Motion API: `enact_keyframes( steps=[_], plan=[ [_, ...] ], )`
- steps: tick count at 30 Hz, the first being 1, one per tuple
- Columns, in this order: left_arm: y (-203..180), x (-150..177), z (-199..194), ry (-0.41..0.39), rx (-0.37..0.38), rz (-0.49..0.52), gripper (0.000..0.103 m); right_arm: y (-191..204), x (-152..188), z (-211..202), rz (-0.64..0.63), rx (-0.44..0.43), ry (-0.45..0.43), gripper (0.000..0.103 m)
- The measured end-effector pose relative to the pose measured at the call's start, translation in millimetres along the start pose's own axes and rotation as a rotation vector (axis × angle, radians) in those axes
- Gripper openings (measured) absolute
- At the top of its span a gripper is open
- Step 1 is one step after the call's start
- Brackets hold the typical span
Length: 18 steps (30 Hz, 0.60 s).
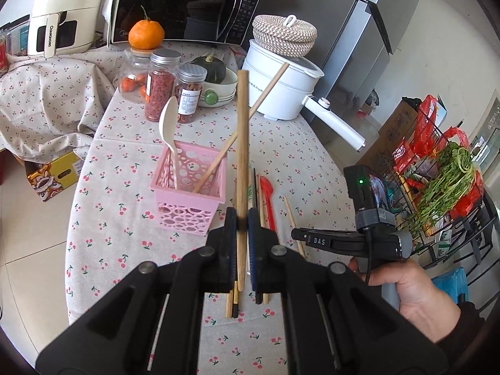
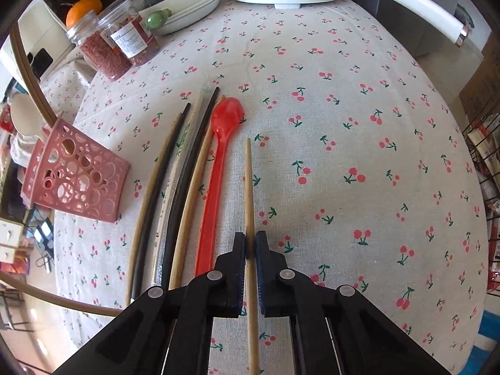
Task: Organize utensils
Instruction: 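Lift the chopstick with the left tool while the right tool grasps another wooden chopstick, then drop both chopsticks into the pink basket and open both tools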
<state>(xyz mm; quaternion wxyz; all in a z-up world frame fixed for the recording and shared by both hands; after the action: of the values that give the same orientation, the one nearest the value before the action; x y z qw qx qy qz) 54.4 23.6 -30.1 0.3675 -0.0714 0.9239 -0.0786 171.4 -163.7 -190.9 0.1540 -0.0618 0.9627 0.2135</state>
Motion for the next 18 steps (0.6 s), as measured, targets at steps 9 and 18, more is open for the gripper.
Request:
enact_keyframes(
  steps=[9, 18],
  plan=[
    [15.2, -17.9, -35.9, -0.147, 0.027, -0.057, 0.008, 3.3, 2.2, -81.4, -0.037, -0.157, -0.225, 0.007],
    [30.9, -41.9, -60.7, -0.346, 0.032, -0.126, 0.008, 21.6, 3.6, -155.9, -0.108, -0.267, -0.451, 0.006]
  ],
)
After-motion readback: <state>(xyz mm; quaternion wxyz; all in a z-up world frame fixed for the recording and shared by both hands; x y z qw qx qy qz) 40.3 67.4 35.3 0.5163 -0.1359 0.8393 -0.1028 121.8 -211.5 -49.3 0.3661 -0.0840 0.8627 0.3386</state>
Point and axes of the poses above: each gripper's, at about its wrist camera, not at the fingertips, and z roughly the way its jaws point, y to its left, x to its underside, the point moved 3 cm from there along z, roughly the way its jaws point, and after that the axes turned 11 degrees about -x, right-handed, at the moved point
